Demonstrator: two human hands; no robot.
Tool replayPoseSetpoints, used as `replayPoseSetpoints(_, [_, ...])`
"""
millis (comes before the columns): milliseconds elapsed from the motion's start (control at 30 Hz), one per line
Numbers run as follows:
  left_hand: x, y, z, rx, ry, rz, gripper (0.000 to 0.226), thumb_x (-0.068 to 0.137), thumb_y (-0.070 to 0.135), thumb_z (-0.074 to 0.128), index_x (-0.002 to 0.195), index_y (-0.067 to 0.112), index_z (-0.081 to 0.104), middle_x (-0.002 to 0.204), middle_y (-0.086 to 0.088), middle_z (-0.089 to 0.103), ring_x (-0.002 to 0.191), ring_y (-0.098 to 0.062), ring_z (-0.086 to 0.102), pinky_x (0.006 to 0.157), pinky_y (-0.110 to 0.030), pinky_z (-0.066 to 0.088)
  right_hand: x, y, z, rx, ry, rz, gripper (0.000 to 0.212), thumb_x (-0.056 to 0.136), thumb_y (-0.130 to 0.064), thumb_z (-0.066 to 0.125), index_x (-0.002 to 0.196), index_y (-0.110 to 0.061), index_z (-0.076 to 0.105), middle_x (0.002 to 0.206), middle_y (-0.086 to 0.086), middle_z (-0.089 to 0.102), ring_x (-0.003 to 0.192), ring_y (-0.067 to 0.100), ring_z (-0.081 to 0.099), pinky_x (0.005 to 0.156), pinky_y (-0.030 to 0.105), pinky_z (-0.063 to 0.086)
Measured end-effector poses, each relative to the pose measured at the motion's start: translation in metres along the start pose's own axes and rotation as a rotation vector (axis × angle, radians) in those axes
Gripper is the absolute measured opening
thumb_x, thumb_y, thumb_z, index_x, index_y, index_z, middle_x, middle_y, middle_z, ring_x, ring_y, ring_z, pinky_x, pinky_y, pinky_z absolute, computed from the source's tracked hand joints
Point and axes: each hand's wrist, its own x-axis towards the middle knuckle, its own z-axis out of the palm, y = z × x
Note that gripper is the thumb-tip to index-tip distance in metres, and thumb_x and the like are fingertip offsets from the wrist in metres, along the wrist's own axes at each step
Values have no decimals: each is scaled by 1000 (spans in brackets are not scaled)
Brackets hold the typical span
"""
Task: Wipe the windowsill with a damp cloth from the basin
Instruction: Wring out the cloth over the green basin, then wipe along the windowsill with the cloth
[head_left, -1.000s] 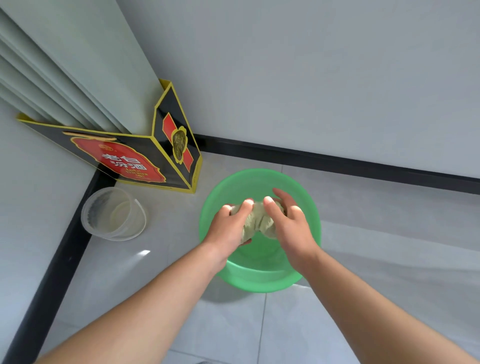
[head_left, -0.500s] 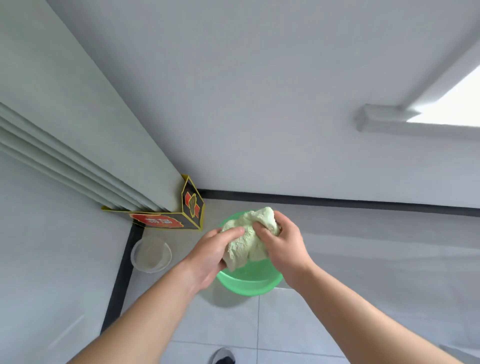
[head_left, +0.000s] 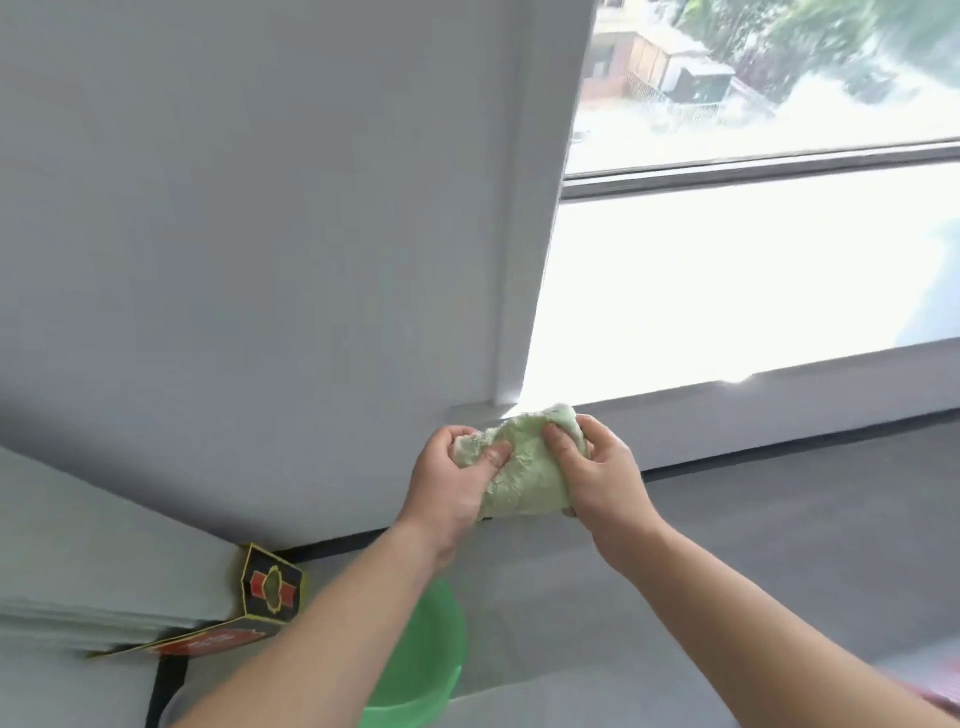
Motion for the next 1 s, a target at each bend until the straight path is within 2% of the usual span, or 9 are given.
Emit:
replayPoseSetpoints(133, [32, 27, 83, -43, 1, -43, 37, 82, 37, 80, 107, 14, 65, 104, -8, 74, 81, -16, 71, 58, -23, 49, 51, -20, -78, 22, 15, 46, 13, 94, -33, 64, 97, -22, 70, 93, 8, 75, 83, 23, 73, 68, 38, 59])
replayPoseSetpoints(200, [51, 33, 118, 11, 56, -46, 48, 81, 54, 74, 106, 14, 65, 103, -6, 74, 85, -17, 71, 68, -31, 55, 84, -29, -115, 28, -42, 106, 21, 93, -33, 65, 104, -15, 67, 98, 11, 75, 89, 28, 73, 76, 43, 61])
replayPoseSetpoints(267, [66, 36, 148, 116, 118, -27, 56, 82, 66, 64, 102, 14, 62, 101, -6, 72, 91, -21, 68, 81, -41, 56, 113, -36, -145, 33, -108, 143, 26, 94, -30, 64, 108, -8, 63, 99, 13, 74, 86, 29, 73, 73, 41, 60])
replayPoseSetpoints(400, [99, 42, 196, 119, 210, 55, 43, 99, 47, 50, 80, 9, 44, 71, -5, 50, 65, -18, 46, 58, -29, 38, 170, -44, -181, -81, -119, 60, 20, 96, -35, 61, 98, -15, 66, 87, 6, 75, 75, 21, 70, 68, 38, 57])
replayPoseSetpoints(500, [134, 45, 222, 39, 289, 56, 38, 100, 44, 49, 79, 14, 45, 73, -2, 51, 64, -18, 49, 56, -30, 41, 216, -41, -187, -98, -92, 3, 16, 97, -33, 60, 95, -19, 68, 84, 4, 75, 73, 16, 71, 68, 30, 58])
replayPoseSetpoints(567, [165, 45, 232, -21, 303, 2, 31, 100, 41, 51, 86, 14, 49, 82, -3, 57, 68, -17, 55, 55, -27, 45, 251, -35, -188, -72, -90, -3, 12, 97, -29, 61, 94, -20, 68, 84, 5, 75, 73, 18, 70, 69, 34, 58])
replayPoseSetpoints(700, [226, 45, 239, -53, 278, -73, 21, 96, 38, 54, 104, 19, 54, 104, -9, 66, 91, -24, 66, 76, -41, 58, 322, -21, -182, -30, -132, 42, 8, 98, -22, 60, 99, -19, 68, 88, 5, 73, 72, 20, 66, 65, 36, 55])
replayPoseSetpoints(867, [294, 31, 236, -41, 307, -102, 48, 75, 60, 67, 92, 15, 68, 82, -5, 74, 79, -27, 72, 78, -46, 60, 407, -11, -156, -106, -177, -16, 9, 95, -23, 64, 100, -18, 70, 88, 0, 75, 72, 12, 66, 69, 32, 55])
replayPoseSetpoints(1000, [341, 28, 231, 28, 501, -78, 28, 82, 44, 74, 89, 20, 62, 80, 2, 69, 74, -19, 66, 66, -28, 53, 463, -15, -136, -127, -288, 48, 21, 90, -32, 70, 108, -21, 68, 99, 6, 71, 75, 17, 65, 66, 32, 52])
